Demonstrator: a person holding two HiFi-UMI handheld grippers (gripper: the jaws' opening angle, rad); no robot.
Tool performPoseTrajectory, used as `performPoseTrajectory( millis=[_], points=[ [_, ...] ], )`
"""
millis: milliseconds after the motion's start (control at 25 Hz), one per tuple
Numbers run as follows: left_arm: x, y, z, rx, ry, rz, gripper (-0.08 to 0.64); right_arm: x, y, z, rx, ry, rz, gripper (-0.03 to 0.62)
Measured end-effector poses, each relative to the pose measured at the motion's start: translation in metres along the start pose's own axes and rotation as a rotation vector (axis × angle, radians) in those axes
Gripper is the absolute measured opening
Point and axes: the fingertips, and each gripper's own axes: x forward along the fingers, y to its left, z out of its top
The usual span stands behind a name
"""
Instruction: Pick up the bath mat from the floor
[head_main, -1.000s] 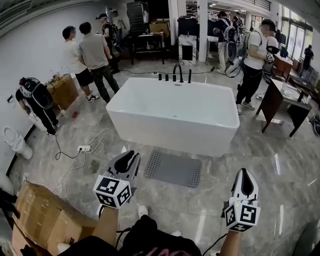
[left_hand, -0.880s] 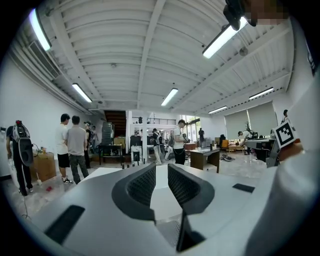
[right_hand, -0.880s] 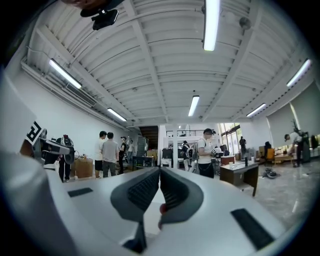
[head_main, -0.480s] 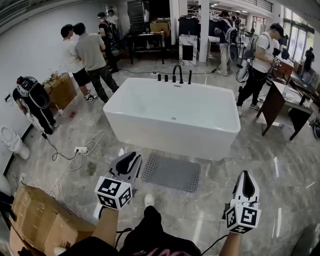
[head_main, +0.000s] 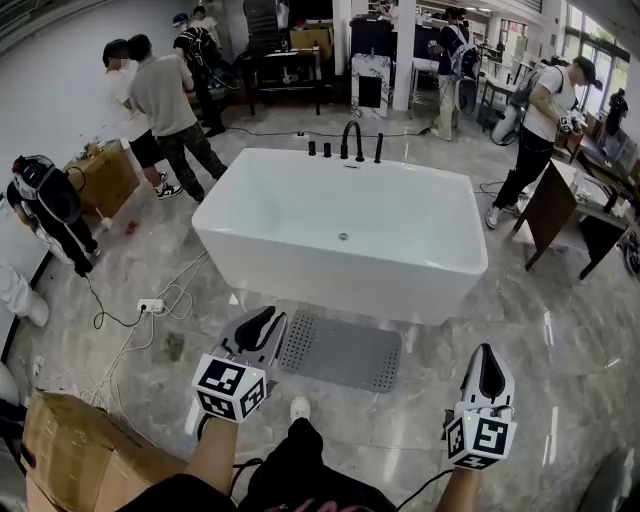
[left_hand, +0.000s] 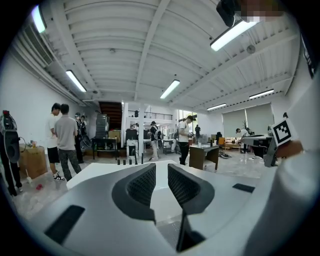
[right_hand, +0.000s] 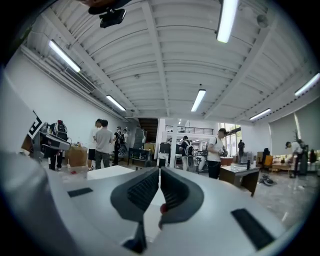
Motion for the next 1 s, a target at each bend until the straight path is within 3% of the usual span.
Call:
performPoseTrajectory(
  millis=[520,760,1000],
  points=[
    [0.102,0.115,0.005,0.001,0.048,-0.055,0.078,0.136,0.06,0.02,-0.051,0.037,-0.039,0.021],
    [0.134,0.147,-0.005,-0.022,0.065,-0.097,0.077,0.169,0.079,0.014,-0.058,0.061,-0.088,0.021],
    [0.152,0.145,-0.016,-0.031,0.109,-0.135,0.077,0.186,0.08,0.013,-0.068,0.092,-0.095,0.021]
  ],
)
